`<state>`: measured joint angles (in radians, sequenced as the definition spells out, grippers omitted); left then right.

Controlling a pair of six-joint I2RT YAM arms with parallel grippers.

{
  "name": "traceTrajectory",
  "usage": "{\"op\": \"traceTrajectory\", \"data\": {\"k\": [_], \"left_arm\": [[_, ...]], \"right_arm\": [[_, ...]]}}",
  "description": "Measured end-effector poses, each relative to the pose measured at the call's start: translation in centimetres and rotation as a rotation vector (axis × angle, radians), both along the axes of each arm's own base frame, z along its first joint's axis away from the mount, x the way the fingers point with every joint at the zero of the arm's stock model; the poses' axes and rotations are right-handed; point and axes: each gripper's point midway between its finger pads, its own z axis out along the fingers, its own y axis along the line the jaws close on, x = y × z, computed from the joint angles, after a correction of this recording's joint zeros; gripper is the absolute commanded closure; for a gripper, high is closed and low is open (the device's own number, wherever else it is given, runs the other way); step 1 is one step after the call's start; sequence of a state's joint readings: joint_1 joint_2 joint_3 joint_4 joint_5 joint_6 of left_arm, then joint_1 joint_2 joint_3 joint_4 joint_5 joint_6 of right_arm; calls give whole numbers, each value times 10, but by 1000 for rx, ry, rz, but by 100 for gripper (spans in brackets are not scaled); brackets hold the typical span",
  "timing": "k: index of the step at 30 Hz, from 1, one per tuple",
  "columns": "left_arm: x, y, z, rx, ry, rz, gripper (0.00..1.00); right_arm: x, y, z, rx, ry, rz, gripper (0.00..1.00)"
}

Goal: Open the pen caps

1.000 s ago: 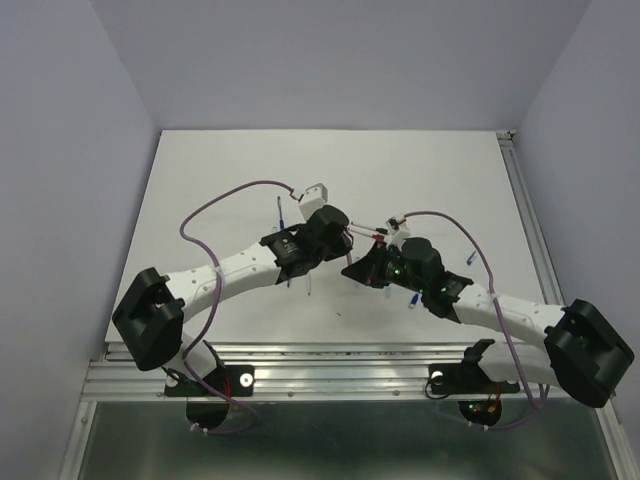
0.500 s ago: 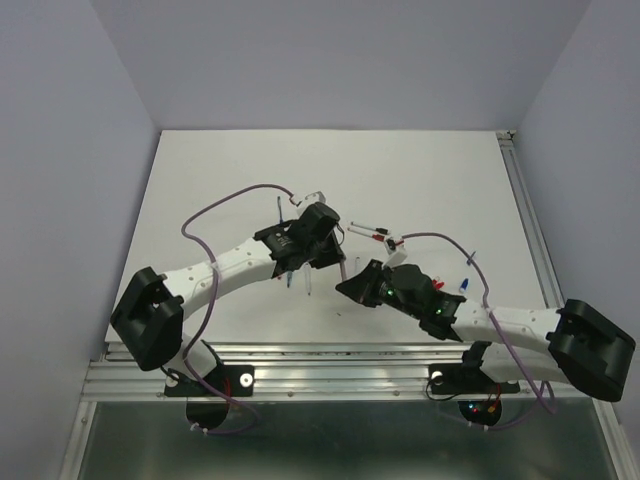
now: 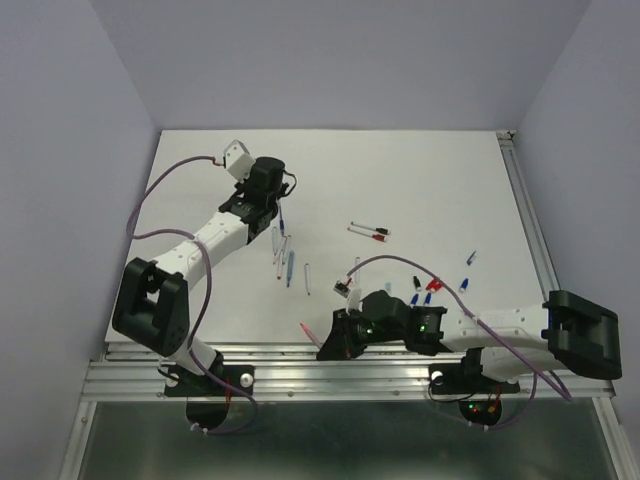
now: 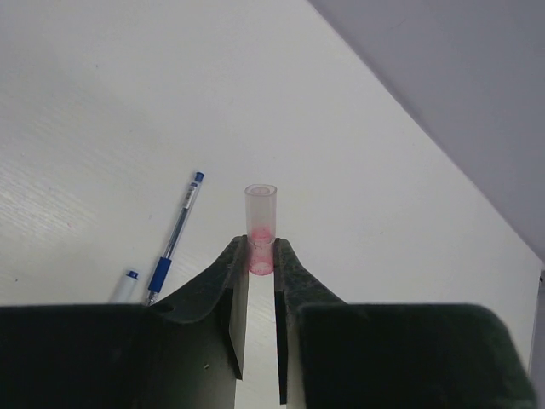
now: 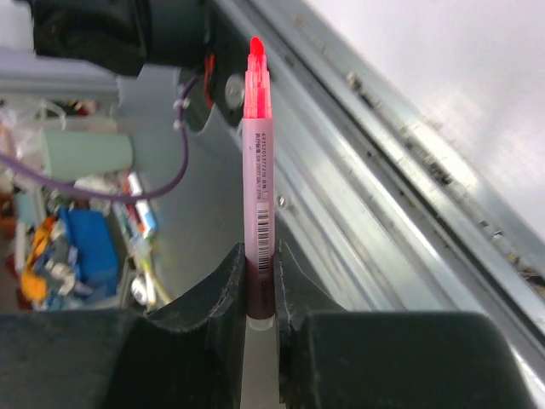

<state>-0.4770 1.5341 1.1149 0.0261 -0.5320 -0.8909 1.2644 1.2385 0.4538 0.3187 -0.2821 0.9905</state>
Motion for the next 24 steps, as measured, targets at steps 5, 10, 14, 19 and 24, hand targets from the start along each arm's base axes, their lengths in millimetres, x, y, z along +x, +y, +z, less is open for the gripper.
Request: {"op": "traceTrajectory", "data": {"k": [5,10,14,19,24], "left_arm": [[-29,4,11,-40,-22,-54,100],[-89,11,21,-120,-63,-153,100],[-118,11,5,-141,-27,-214,100],[-138,14,-13,-131,38,-241,100],[-149,19,-14,-132,42,-244,100]], "right_arm": [[52,3,6,-108,-117,-225,99],[123,-6,10,-191,-190,-450,99],[170,-17,-15,-322,-222,-552,99],[197,-15,-55,-472,-223,-549,97],[209,-4,-74,-546,-226,-529,91]]}}
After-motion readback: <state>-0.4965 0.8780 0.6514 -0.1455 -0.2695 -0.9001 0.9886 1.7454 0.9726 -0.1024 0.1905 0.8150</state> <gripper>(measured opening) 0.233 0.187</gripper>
